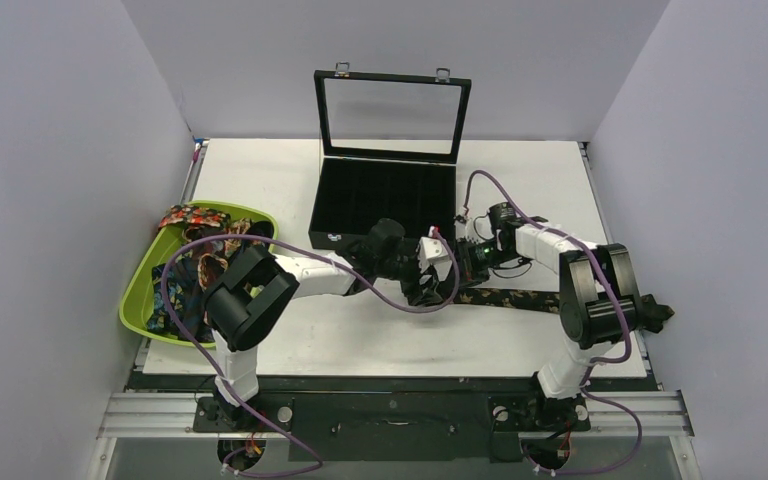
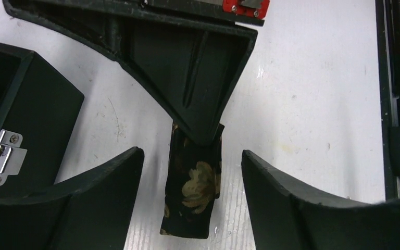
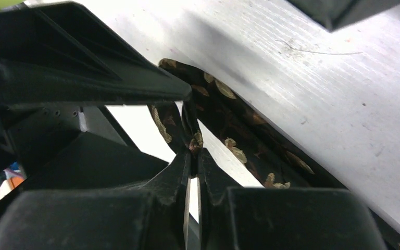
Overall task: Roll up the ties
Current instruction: Roll the tie at the center of the board.
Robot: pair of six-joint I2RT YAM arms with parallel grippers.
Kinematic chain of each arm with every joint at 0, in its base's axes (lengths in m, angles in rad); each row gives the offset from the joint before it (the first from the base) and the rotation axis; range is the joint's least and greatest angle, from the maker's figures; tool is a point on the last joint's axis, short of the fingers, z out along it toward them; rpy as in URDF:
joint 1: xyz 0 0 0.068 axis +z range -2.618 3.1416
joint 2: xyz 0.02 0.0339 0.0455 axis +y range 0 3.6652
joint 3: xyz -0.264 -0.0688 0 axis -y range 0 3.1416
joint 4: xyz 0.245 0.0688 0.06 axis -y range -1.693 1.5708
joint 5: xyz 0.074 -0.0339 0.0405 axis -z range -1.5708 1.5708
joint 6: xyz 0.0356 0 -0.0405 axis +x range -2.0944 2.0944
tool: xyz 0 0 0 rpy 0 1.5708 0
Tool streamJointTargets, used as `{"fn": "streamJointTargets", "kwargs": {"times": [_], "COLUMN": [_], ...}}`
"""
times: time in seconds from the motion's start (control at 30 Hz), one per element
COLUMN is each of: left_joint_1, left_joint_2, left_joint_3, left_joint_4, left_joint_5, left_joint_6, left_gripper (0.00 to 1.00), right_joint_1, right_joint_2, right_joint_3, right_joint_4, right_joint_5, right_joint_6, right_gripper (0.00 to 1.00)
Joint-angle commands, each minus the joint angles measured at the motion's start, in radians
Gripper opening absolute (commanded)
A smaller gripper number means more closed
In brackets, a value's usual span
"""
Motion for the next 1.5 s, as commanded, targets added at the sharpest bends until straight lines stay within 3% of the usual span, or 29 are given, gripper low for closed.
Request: {"fn": "streamJointTargets", "kwargs": {"times": [0.0, 0.1, 0.3, 0.47, 0.73, 0.87, 1.07, 1.23, 1.47], "left_joint_1": [0.012, 0.011, -0.007, -0.013, -0.013, -0.013, -0.013, -0.006, 0.011], "left_joint_2": [-0.038, -0.023, 0.068, 0.109, 0.05, 0.047, 0.035, -0.013, -0.032], "left_joint_3": [-0.016, -0.021, 0.052, 0.096, 0.007, -0.002, -0.009, -0.065, -0.099], "left_joint_4": [0.012, 0.002, -0.042, -0.152, -0.209, -0.209, -0.196, -0.118, -0.036], "left_joint_5": [-0.011, -0.034, -0.069, -0.1, -0.098, -0.086, -0.076, -0.038, -0.008], "left_joint_6": [-0.001, 0.017, 0.038, 0.078, 0.127, 0.116, 0.107, 0.103, 0.104], "left_gripper": [0.72, 0.88, 0.87, 0.6, 0.29, 0.2, 0.23, 0.44, 0.47], "right_joint_1": [-0.018, -0.019, -0.026, -0.048, -0.048, -0.029, -0.017, -0.009, -0.004], "right_joint_2": [0.002, 0.01, 0.021, 0.024, 0.042, 0.065, 0.09, 0.092, 0.112], "right_joint_3": [0.017, 0.017, 0.024, 0.025, 0.009, 0.007, 0.012, -0.002, 0.005], "right_joint_4": [-0.015, -0.016, -0.015, -0.041, -0.078, -0.07, -0.06, -0.058, -0.056], "right_joint_5": [0.025, 0.026, 0.023, 0.039, 0.096, 0.131, 0.212, 0.28, 0.308], "right_joint_6": [-0.075, -0.084, -0.09, -0.098, -0.142, -0.142, -0.14, -0.147, -0.143], "right_gripper": [0.0, 0.0, 0.0, 0.0, 0.0, 0.0, 0.0, 0.0, 0.0]}}
